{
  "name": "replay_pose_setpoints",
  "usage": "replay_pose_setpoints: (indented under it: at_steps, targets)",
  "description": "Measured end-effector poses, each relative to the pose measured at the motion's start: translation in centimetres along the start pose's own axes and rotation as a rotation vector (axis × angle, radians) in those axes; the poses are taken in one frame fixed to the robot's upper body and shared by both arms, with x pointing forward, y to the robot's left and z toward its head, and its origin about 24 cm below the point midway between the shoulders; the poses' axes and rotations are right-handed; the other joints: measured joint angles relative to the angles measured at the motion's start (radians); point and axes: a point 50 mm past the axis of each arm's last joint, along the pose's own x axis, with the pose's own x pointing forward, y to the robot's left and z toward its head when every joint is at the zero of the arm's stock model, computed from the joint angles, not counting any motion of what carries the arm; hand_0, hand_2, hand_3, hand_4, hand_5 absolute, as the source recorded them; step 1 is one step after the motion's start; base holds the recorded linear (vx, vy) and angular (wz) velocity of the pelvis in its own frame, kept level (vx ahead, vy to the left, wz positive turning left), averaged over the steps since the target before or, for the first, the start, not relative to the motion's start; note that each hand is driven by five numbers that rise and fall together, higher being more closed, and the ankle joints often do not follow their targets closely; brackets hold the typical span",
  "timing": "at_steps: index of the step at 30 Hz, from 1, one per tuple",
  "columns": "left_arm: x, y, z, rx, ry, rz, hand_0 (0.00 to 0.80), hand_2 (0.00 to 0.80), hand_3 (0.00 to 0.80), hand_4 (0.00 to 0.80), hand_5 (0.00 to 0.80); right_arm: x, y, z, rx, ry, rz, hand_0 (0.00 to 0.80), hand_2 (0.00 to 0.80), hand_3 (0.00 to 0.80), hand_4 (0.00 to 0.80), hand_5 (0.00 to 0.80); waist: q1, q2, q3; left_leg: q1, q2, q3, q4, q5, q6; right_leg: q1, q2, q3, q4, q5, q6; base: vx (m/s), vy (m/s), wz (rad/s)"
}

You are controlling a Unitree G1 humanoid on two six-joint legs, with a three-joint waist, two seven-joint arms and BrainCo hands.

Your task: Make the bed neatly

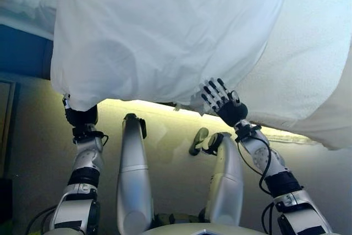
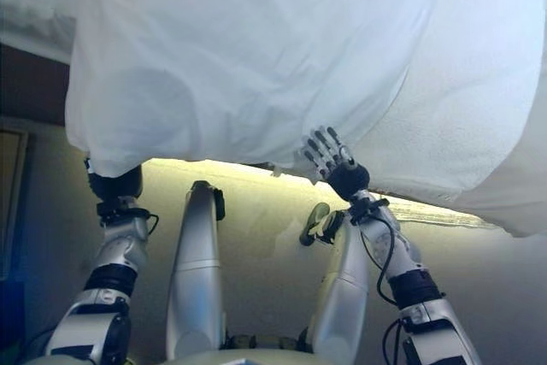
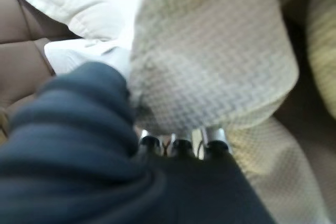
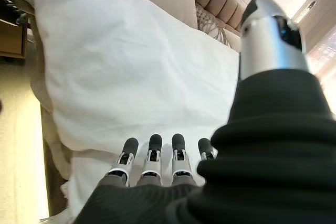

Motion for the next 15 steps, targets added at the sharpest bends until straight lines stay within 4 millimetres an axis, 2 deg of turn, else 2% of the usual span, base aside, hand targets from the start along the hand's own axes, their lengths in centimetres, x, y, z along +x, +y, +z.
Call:
replay_pose_setpoints:
  at_steps: [6, 8, 10, 12, 15]
  targets:
    - [-1.7, 1.5, 0.9, 0.010, -0.036, 0.081, 0.800, 0.800, 0.800, 0.800, 0.800, -1.5, -0.2, -1.7, -0.002, 0.051, -0.023, 0.000, 0.000, 0.000, 0.000, 0.000, -0.023, 0.010, 0.003, 0.098, -0.002, 0.019, 0.002, -0.010, -0.001, 0.075, -0.004, 0.027, 0.011, -0.008, 0.008, 0.143, 0.117, 0.02]
    - [-2.1, 1.9, 0.7, -0.009, -0.050, 0.111, 0.800, 0.800, 0.800, 0.800, 0.800, -2.1, -0.5, -2.5, -0.002, 0.068, -0.050, 0.000, 0.000, 0.000, 0.000, 0.000, -0.024, 0.017, 0.000, 0.135, -0.010, 0.027, -0.024, -0.008, 0.001, 0.098, -0.020, 0.030, -0.006, -0.006, 0.012, 0.092, 0.127, -0.01]
    - [-2.5, 2.4, 0.2, -0.022, -0.047, 0.149, 0.800, 0.800, 0.800, 0.800, 0.800, -2.4, -0.7, -3.2, -0.001, 0.083, -0.070, 0.000, 0.000, 0.000, 0.000, 0.000, -0.021, 0.028, -0.011, 0.171, -0.023, 0.039, -0.087, -0.004, 0.007, 0.119, -0.025, 0.028, -0.057, -0.002, 0.018, 0.102, 0.091, -0.06]
    - [-3.1, 3.0, 0.3, -0.037, -0.061, 0.205, 0.800, 0.800, 0.800, 0.800, 0.800, -2.8, -0.9, -3.8, -0.003, 0.095, -0.100, 0.000, 0.000, 0.000, 0.000, 0.000, -0.022, 0.032, -0.058, 0.204, -0.021, 0.070, -0.173, 0.007, 0.024, 0.144, -0.033, 0.024, -0.108, 0.002, 0.024, 0.119, 0.051, 0.04]
    - [-3.9, 3.9, 0.8, 0.003, -0.057, 0.281, 0.800, 0.800, 0.800, 0.800, 0.800, -3.4, -1.4, -4.5, 0.022, 0.092, -0.147, 0.000, 0.000, 0.000, 0.000, 0.000, -0.023, 0.026, -0.142, 0.302, -0.036, 0.103, -0.356, 0.068, 0.019, 0.227, -0.054, -0.021, -0.223, 0.014, 0.016, 0.112, 0.037, 0.26]
